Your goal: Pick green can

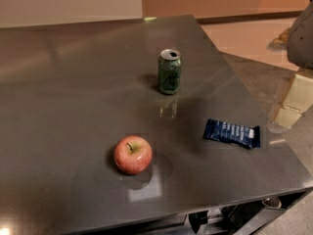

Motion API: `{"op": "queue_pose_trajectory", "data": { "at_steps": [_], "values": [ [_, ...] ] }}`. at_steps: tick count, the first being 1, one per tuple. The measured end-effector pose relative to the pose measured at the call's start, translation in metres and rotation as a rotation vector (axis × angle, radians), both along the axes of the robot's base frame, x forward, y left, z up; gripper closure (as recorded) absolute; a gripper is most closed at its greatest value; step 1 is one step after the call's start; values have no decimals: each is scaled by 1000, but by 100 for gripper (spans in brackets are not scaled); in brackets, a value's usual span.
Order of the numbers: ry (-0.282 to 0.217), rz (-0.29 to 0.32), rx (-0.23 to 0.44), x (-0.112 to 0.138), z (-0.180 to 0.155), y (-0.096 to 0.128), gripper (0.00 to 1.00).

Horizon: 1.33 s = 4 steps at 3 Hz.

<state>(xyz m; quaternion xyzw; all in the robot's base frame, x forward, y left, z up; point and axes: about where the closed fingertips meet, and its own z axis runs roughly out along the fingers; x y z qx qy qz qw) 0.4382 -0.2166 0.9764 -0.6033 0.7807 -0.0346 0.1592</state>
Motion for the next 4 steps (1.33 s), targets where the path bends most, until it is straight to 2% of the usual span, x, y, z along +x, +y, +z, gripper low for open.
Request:
{"op": "queue_pose_trajectory", "data": {
  "at_steps": [1,2,4],
  "values": [
    [-2,-1,1,1,1,1,0],
    [5,18,43,27,0,9,0],
    [-18,85,192,108,-16,57,0]
  ]
}}
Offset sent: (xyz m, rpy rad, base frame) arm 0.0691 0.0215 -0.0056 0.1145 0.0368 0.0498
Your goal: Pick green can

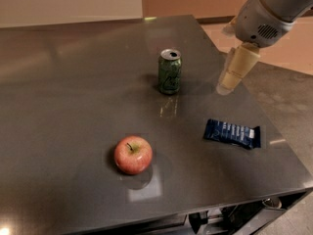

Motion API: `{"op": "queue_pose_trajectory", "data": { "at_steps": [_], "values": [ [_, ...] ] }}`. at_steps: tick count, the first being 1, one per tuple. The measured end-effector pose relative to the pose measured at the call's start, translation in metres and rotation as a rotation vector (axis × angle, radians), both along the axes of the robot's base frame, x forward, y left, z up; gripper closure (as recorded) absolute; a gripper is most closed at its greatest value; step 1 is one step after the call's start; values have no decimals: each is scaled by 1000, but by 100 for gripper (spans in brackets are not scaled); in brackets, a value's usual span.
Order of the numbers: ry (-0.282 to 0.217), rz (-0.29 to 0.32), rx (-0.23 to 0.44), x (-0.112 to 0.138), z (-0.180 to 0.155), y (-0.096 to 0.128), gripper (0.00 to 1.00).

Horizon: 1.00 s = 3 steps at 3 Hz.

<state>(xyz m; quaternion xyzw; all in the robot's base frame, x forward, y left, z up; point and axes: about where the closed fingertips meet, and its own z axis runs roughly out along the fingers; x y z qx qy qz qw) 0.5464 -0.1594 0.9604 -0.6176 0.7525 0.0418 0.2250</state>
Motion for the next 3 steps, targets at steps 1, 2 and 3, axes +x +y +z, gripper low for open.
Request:
{"op": "queue_pose_trajectory", "data": {
  "at_steps": [1,2,3],
  "values": [
    [-7,15,72,30,-10,27,0],
    [-4,22,130,53,-23,52,0],
    [4,16,165,69,-36,69,0]
  ]
}}
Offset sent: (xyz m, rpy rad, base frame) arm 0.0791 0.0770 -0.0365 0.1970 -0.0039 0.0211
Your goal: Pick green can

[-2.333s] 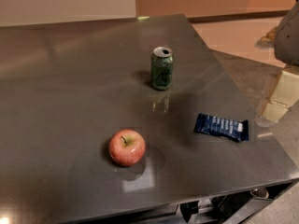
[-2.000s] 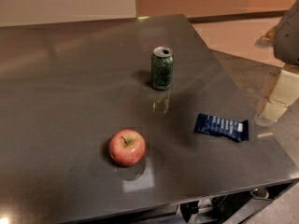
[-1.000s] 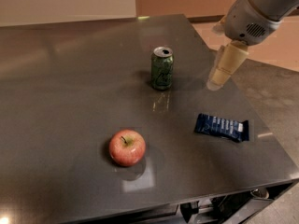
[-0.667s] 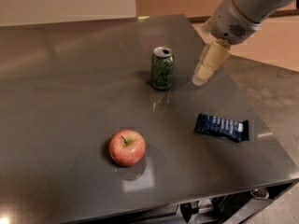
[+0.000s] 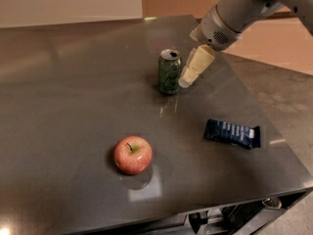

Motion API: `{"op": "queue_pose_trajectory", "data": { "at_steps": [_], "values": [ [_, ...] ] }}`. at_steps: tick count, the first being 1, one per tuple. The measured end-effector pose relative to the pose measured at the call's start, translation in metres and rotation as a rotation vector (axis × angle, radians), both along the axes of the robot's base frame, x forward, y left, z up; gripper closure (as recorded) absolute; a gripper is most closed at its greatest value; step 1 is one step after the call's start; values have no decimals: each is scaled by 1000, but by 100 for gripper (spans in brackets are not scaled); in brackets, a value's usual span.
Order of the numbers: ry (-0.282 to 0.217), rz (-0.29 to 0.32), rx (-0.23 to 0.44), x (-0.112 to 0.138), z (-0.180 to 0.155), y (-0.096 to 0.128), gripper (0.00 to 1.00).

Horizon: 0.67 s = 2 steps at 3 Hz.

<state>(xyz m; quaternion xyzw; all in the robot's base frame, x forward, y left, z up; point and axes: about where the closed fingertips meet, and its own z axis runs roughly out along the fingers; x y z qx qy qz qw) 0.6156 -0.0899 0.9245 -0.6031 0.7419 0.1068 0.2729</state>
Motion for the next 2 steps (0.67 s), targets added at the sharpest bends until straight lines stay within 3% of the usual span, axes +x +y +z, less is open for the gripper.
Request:
{"op": "queue_pose_trajectory", "data": {
  "at_steps": [1,2],
  "values": [
    [12,-8,41,22,-15,26,0],
    [21,-9,46,29,-20,33,0]
  ]
}}
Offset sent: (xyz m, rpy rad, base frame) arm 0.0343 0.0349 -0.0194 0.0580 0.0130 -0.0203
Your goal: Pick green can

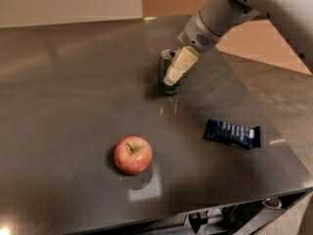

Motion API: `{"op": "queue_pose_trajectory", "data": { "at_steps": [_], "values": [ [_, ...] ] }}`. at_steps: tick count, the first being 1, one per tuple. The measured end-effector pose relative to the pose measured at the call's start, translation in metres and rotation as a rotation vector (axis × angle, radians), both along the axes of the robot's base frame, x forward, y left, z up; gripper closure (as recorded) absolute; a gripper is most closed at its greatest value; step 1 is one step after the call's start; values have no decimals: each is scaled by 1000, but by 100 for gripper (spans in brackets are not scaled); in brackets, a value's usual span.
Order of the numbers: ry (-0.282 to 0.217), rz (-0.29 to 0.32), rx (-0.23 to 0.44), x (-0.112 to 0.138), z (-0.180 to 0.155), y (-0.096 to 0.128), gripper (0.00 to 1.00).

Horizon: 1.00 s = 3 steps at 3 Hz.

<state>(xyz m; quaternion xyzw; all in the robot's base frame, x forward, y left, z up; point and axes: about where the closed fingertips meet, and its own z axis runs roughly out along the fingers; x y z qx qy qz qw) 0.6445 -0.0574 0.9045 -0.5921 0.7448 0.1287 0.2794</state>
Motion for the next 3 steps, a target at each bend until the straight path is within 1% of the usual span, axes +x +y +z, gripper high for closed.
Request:
{"op": "queue_pose_trajectory", "data": {
  "at_steps": [1,3],
  "values": [
    [10,-2,-3,3,-3,2,16],
    [26,37,0,-7,4,11,63]
  ]
}}
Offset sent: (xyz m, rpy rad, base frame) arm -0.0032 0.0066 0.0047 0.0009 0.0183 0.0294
